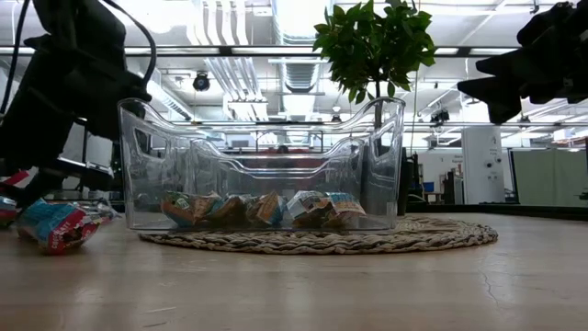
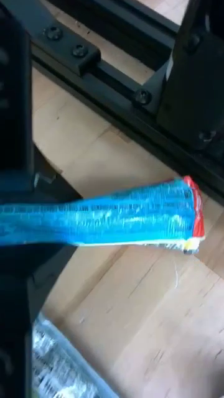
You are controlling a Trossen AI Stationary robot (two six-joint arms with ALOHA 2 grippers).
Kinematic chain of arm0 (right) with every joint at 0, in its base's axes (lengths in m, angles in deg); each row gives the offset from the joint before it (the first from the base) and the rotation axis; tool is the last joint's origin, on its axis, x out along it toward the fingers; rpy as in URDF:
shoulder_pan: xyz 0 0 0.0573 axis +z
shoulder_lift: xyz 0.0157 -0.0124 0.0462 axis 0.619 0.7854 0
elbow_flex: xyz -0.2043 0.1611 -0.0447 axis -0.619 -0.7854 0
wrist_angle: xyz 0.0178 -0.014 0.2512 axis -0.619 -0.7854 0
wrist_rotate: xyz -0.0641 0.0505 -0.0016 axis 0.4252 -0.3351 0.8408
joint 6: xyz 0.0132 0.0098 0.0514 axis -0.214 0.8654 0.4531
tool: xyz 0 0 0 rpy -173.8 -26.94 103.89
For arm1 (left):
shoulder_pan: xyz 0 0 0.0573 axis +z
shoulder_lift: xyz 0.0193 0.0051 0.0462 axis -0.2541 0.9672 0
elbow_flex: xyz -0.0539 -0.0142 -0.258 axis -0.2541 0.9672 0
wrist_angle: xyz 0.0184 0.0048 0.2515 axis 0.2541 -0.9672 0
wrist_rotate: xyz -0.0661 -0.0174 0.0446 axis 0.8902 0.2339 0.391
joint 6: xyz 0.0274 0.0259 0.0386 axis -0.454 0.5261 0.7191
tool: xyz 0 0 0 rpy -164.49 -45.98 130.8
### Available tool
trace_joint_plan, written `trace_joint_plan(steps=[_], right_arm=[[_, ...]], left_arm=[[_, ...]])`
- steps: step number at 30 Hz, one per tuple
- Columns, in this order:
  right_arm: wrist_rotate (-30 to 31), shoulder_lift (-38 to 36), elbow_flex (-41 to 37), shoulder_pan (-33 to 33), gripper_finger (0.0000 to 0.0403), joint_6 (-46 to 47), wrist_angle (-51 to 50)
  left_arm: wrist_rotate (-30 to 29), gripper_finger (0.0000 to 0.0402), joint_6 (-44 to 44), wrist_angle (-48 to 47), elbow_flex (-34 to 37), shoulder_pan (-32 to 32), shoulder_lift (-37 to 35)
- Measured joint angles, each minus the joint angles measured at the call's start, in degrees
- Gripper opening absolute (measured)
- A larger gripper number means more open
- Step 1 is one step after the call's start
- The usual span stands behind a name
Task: Pick and place Granola Bars by type
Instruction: Put the red granola bar into the top transparent bin
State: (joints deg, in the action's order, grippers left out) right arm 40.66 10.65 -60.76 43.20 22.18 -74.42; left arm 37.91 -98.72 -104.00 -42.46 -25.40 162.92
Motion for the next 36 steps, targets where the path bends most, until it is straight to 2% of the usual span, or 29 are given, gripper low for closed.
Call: trace_joint_plan(steps=[3, 10, 18, 26, 36], right_arm=[[0.00, 0.00, -0.01, -0.01, 0.0224, 0.00, 0.00], [0.00, 0.00, -0.01, 0.00, 0.0224, 0.00, 0.00], [0.00, 0.00, -0.01, -0.01, 0.0224, 0.00, 0.00], [0.00, 0.00, -0.01, 0.02, 0.0224, 0.00, 0.00], [0.00, -0.02, 0.00, -0.01, 0.0224, 0.00, -0.02]], left_arm=[[0.38, 0.0013, -0.72, -0.05, 0.02, 0.00, -0.56], [-1.23, 0.0004, 0.01, -2.86, -1.93, 0.00, -1.97], [-9.93, 0.0002, 7.81, -10.51, -9.87, 0.14, -6.39], [-18.05, 0.0001, 20.86, -11.34, -15.79, 1.34, -10.61], [-21.93, 0.0001, 45.39, -11.48, -20.90, 8.97, -14.33]])
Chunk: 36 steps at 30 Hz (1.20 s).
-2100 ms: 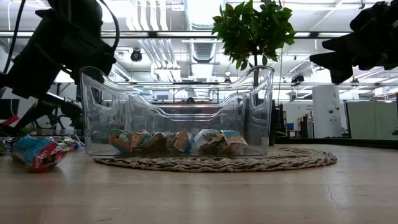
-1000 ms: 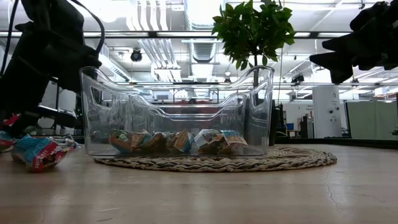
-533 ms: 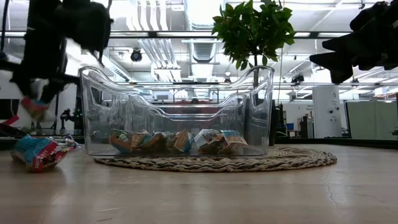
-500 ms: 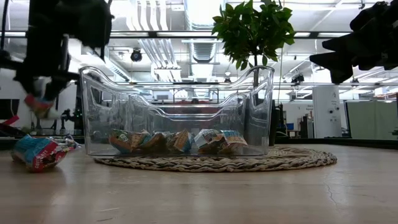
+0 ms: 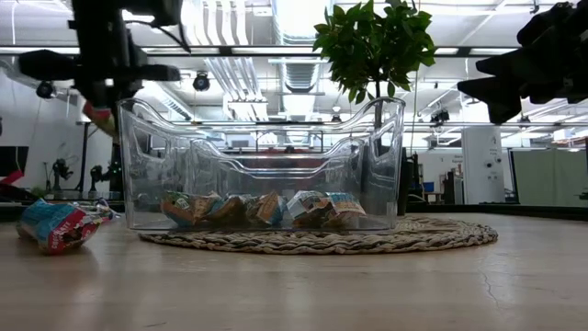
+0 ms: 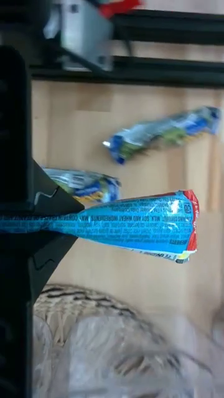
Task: Pick and place Granola Bars by type
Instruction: Put the red granola bar into the top transparent bin
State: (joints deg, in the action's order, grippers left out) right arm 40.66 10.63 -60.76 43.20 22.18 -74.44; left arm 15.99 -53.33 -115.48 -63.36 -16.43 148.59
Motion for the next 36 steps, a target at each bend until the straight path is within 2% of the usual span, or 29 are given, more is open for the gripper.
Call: trace_joint_plan(steps=[5, 9, 15, 22, 28, 32, 36], right_arm=[[0.00, 0.02, -0.02, 0.00, 0.0224, 0.00, 0.01], [0.00, 0.02, -0.01, 0.02, 0.0224, 0.00, 0.02], [0.00, 0.00, 0.00, 0.00, 0.0224, 0.00, 0.02], [0.00, 0.02, -0.01, 0.02, 0.0224, 0.00, 0.02], [0.00, 0.02, 0.00, 0.00, 0.0224, 0.00, 0.02], [0.00, 0.02, -0.02, 0.00, 0.0224, 0.00, 0.02], [0.00, 0.02, 0.00, 0.00, 0.0224, 0.00, 0.02]], left_arm=[[-0.10, 0.0000, 14.45, 3.28, -4.19, 7.13, 0.42], [0.90, 0.0000, 22.73, 7.33, -8.57, 12.86, 2.57], [5.40, 0.0000, 31.99, 11.62, -16.61, 22.51, 10.39], [8.65, 0.0000, 38.78, 13.78, -32.18, 30.37, 25.17], [11.97, 0.0000, 41.67, 13.90, -45.19, 34.15, 37.85], [13.01, 0.0000, 42.77, 13.76, -49.52, 35.19, 43.89], [13.07, 0.0000, 42.80, 13.67, -50.39, 35.51, 47.15]])
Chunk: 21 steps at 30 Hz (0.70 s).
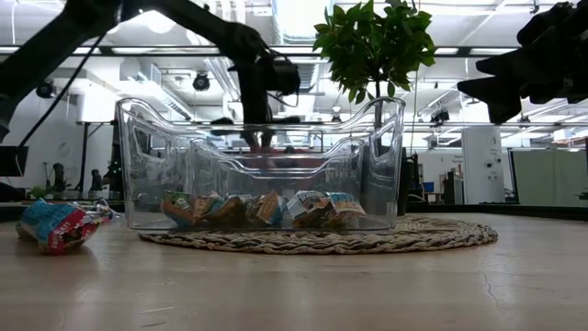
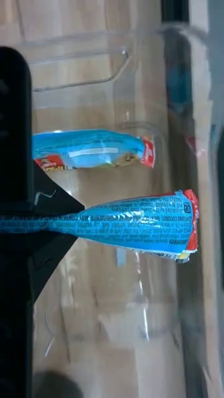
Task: Pick and place Granola Bars by type
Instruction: Put the red granola bar into the top transparent bin
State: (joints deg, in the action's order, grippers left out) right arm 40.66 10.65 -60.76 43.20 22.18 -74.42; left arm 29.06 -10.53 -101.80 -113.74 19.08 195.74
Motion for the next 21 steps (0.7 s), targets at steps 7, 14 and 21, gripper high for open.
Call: trace_joint_plan(steps=[7, 14, 21], right_arm=[[0.00, -0.01, -0.01, 0.01, 0.0224, 0.00, 0.01], [0.00, -0.01, -0.01, 0.00, 0.0224, 0.00, 0.00], [0.00, 0.00, -0.02, 0.02, 0.0224, 0.00, 0.00]], left_arm=[[-0.04, 0.0000, -1.31, 2.08, 4.21, -0.15, 0.55], [2.23, 0.0000, -3.36, 9.31, 10.47, 0.07, 0.44], [3.00, 0.0000, -4.60, 12.71, 13.52, 0.23, 0.44]])
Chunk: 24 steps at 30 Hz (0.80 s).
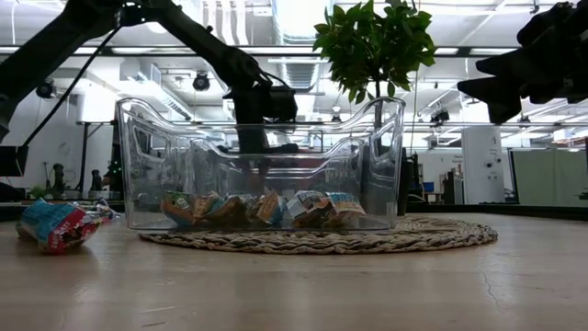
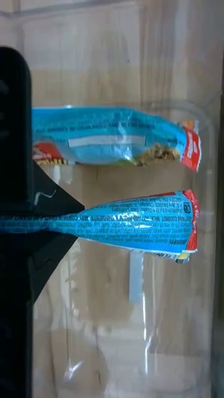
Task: Pick and place Granola Bars by type
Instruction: Put the red granola bar into the top transparent bin
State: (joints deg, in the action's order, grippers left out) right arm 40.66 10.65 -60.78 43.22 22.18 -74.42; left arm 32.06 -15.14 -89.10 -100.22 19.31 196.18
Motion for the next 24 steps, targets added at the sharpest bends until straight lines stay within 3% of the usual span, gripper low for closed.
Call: trace_joint_plan(steps=[11, 24], right_arm=[[0.00, -0.01, 0.00, 0.00, 0.0224, 0.00, 0.00], [0.00, -0.02, 0.00, 0.00, 0.0224, 0.00, 0.00]], left_arm=[[-0.35, 0.0029, 2.74, 0.41, -1.68, 0.00, 0.39], [-0.90, 0.0034, 2.09, -0.32, -3.02, 0.05, 0.46]])
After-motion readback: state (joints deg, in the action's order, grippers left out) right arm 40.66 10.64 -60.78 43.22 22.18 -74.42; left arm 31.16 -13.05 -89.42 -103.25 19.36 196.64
